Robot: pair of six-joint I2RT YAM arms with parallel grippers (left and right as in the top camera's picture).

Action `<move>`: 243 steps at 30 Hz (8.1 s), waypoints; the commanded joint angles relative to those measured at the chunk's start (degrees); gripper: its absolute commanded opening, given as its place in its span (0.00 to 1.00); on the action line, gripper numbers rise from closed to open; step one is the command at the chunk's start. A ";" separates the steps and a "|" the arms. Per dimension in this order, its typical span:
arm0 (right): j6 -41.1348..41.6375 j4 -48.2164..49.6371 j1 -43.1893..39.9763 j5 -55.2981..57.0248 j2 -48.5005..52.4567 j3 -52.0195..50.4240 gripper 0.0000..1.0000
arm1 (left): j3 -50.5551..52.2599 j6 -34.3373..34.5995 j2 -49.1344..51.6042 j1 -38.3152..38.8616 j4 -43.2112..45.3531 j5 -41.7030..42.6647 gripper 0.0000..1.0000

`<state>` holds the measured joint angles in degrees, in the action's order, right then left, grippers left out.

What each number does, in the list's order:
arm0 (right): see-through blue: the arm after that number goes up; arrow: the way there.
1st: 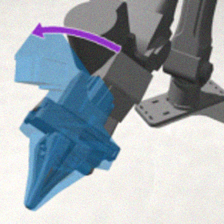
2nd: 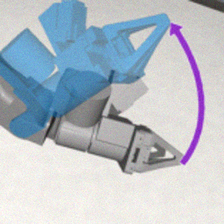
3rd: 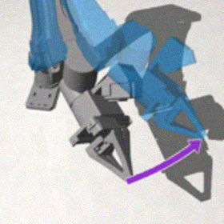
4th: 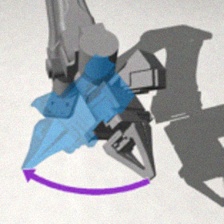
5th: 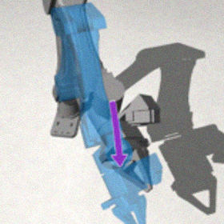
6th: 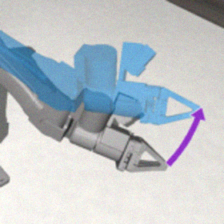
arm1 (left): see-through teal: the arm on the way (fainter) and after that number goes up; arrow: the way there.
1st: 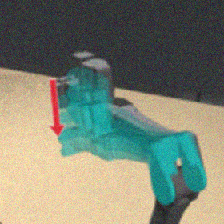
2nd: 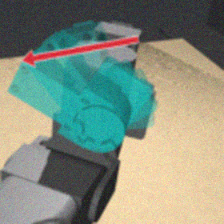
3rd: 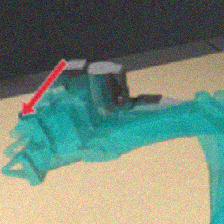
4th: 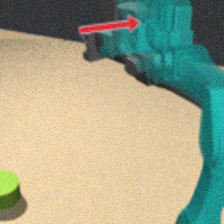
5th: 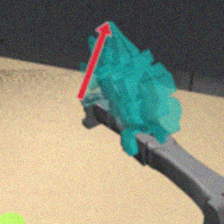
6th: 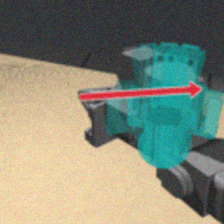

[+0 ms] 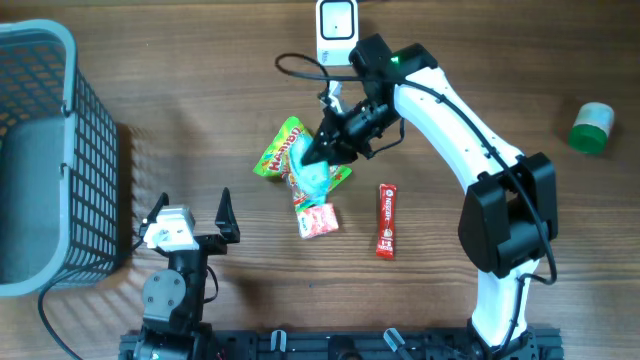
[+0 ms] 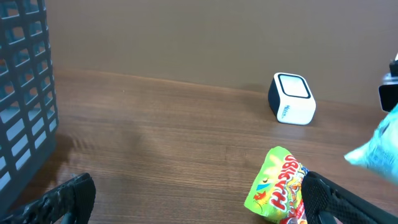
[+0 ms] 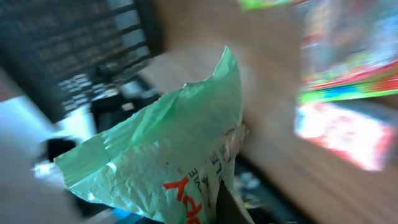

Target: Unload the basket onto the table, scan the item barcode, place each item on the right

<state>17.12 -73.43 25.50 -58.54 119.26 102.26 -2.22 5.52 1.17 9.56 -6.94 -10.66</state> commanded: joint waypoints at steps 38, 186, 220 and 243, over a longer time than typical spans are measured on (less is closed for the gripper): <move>-24.02 83.32 -2.23 73.26 14.88 4.79 0.04 | 0.17 0.79 -0.24 -0.37 -0.02 -0.50 1.00; -0.66 69.53 -4.59 95.95 11.06 10.10 0.05 | 0.17 0.76 -0.04 -0.37 0.00 -0.50 1.00; 22.99 2.12 -46.25 34.58 -6.78 6.12 1.00 | 0.17 0.76 -0.04 -0.37 0.00 -0.50 1.00; 24.83 25.18 0.94 50.77 -6.54 -45.62 0.04 | 0.17 0.76 -0.04 -0.37 0.00 -0.50 1.00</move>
<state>39.88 -51.05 26.11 -5.52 107.59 62.26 -2.22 5.52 1.23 9.56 -6.92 -10.63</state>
